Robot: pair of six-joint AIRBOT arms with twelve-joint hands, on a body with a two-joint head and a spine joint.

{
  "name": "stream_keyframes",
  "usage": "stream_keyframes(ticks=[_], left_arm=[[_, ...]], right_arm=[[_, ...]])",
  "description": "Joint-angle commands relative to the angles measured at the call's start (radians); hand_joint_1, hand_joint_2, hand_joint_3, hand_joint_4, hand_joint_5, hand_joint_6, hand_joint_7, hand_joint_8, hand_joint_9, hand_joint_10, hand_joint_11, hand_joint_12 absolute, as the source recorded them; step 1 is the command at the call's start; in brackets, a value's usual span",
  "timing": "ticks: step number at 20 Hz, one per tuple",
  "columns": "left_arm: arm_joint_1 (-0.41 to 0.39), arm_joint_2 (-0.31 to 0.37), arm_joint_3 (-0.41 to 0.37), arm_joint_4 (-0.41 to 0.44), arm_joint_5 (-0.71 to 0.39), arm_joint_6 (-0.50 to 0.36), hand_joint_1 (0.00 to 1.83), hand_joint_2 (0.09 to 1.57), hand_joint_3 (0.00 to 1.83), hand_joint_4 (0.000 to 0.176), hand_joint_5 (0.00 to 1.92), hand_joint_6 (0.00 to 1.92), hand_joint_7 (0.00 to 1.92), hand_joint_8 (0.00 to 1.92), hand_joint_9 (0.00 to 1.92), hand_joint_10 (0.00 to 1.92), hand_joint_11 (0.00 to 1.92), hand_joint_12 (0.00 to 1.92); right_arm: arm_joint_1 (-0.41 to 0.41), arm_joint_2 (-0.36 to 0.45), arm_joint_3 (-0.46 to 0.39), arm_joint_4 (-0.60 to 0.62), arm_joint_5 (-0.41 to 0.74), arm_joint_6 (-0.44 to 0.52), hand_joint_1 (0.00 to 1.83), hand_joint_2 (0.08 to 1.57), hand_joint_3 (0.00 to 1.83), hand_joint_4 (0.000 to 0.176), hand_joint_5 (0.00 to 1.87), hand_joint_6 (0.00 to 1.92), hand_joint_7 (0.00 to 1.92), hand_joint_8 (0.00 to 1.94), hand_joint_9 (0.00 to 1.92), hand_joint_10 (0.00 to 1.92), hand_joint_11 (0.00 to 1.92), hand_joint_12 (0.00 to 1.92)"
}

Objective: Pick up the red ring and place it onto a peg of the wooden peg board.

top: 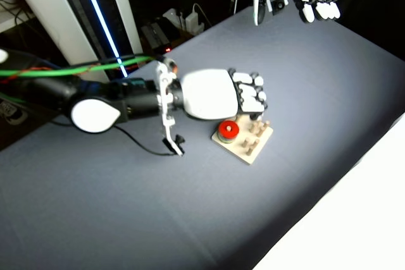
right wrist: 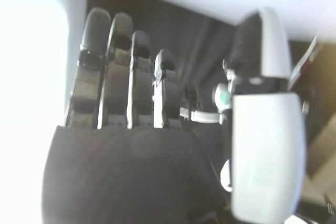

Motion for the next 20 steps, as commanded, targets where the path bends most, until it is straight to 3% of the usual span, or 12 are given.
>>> stream_keyframes(ticks=[1, 5, 7, 10, 11, 13, 14, 15, 17, 18, 19, 20], left_arm=[[-0.010, 0.008, -0.003, 0.001, -0.151, -0.006, 0.71, 1.03, 0.00, 0.061, 0.22, 0.00, 0.11, 0.00, 0.05, 0.01, 0.06, 0.03], [-0.009, 0.010, -0.016, 0.001, -0.204, -0.006, 0.80, 1.03, 0.00, 0.027, 0.21, 0.00, 0.13, 0.01, 0.05, 0.01, 0.01, 0.01], [-0.009, 0.013, -0.021, -0.001, -0.239, -0.006, 0.77, 1.02, 0.00, 0.077, 0.23, 0.00, 0.14, 0.00, 0.10, 0.01, 0.01, 0.34], [-0.010, 0.018, -0.028, -0.001, -0.275, -0.011, 0.63, 1.16, 0.02, 0.035, 0.18, 0.00, 0.16, 0.00, 0.13, 0.01, 0.00, 0.37], [-0.016, 0.018, -0.027, 0.005, -0.275, -0.011, 0.55, 1.18, 0.02, 0.040, 0.15, 0.00, 0.19, 0.01, 0.17, 0.01, 0.00, 0.51], [-0.040, 0.014, -0.028, 0.037, -0.275, -0.009, 0.27, 1.19, 0.01, 0.071, 0.13, 0.01, 0.06, 0.00, 0.02, 0.00, 0.00, 0.13], [-0.055, 0.015, -0.029, 0.047, -0.275, -0.017, 0.18, 1.35, 0.02, 0.099, 0.52, 0.09, 0.11, 0.01, 0.07, 0.01, 0.01, 0.21], [-0.074, 0.016, -0.031, 0.068, -0.276, -0.016, 0.40, 1.49, 0.00, 0.161, 0.35, 1.55, 0.02, 0.00, 0.01, 0.00, 0.00, 0.04], [-0.150, 0.019, -0.031, 0.131, -0.276, 0.019, 0.01, 1.44, 0.00, 0.175, 0.01, 0.15, 0.00, 0.00, 0.00, 0.00, 0.00, 0.00], [-0.201, 0.020, -0.033, 0.155, -0.276, 0.040, 0.02, 1.50, 0.02, 0.176, 0.00, 0.03, 0.00, 0.00, 0.00, 0.00, 0.00, 0.00], [-0.236, 0.016, -0.031, 0.172, -0.276, 0.054, 0.21, 1.41, 0.00, 0.123, 0.21, 0.03, 0.33, 0.04, 0.07, 0.01, 0.00, 0.00], [-0.247, 0.014, -0.026, 0.178, -0.276, 0.057, 0.24, 1.39, 0.00, 0.095, 0.33, 0.02, 0.26, 0.01, 0.04, 0.00, 0.02, 0.02]], right_arm=[[-0.013, 0.023, -0.011, 0.064, 0.177, 0.002, 0.85, 0.90, 0.00, 0.069, 0.17, 0.00, 0.31, 0.00, 0.35, 0.00, 0.02, 0.86], [-0.149, 0.158, -0.086, 0.219, 0.401, 0.000, 0.97, 0.92, 0.00, 0.075, 0.19, 0.00, 0.40, 0.01, 0.43, 0.01, 0.14, 0.55], [-0.207, 0.198, -0.120, 0.278, 0.513, -0.007, 0.78, 1.11, 0.01, 0.043, 0.24, 0.00, 0.47, 0.00, 0.51, 0.01, 0.23, 0.57], [-0.307, 0.211, -0.157, 0.363, 0.675, -0.007, 0.49, 1.31, 0.00, 0.000, 0.38, 0.01, 0.62, 0.01, 0.70, 0.02, 0.35, 0.68], [-0.345, 0.213, -0.172, 0.390, 0.742, -0.007, 0.46, 1.28, 0.00, 0.000, 0.45, 0.00, 0.67, 0.00, 0.78, 0.02, 0.49, 0.64], [-0.404, 0.215, -0.197, 0.436, 0.858, -0.019, 0.64, 1.31, 0.00, 0.000, 0.46, 0.00, 0.62, 0.00, 0.78, 0.00, 0.65, 0.42], [-0.412, 0.221, -0.212, 0.444, 0.893, -0.034, 0.62, 1.31, 0.00, 0.000, 0.11, 0.00, 0.49, 0.00, 0.63, 0.00, 0.44, 0.43], [-0.423, 0.229, -0.223, 0.454, 0.935, -0.046, 0.66, 1.26, 0.00, 0.050, 0.22, 0.04, 0.34, 0.00, 0.41, 0.00, 0.09, 0.12], [-0.445, 0.263, -0.265, 0.468, 0.962, -0.084, 0.80, 1.16, 0.01, 0.130, 0.26, 0.01, 0.15, 0.00, 0.20, 0.00, 0.02, 0.60], [-0.439, 0.276, -0.286, 0.455, 0.963, -0.121, 0.73, 1.12, 0.00, 0.167, 0.34, 0.01, 0.16, 0.01, 0.23, 0.01, 0.00, 0.93], [-0.435, 0.288, -0.298, 0.441, 0.963, -0.154, 0.51, 1.15, 0.01, 0.174, 0.22, 0.00, 0.11, 0.00, 0.14, 0.00, 0.00, 0.45], [-0.436, 0.291, -0.300, 0.438, 0.963, -0.156, 0.45, 1.18, 0.01, 0.142, 0.18, 0.00, 0.10, 0.00, 0.13, 0.00, 0.00, 0.17]])
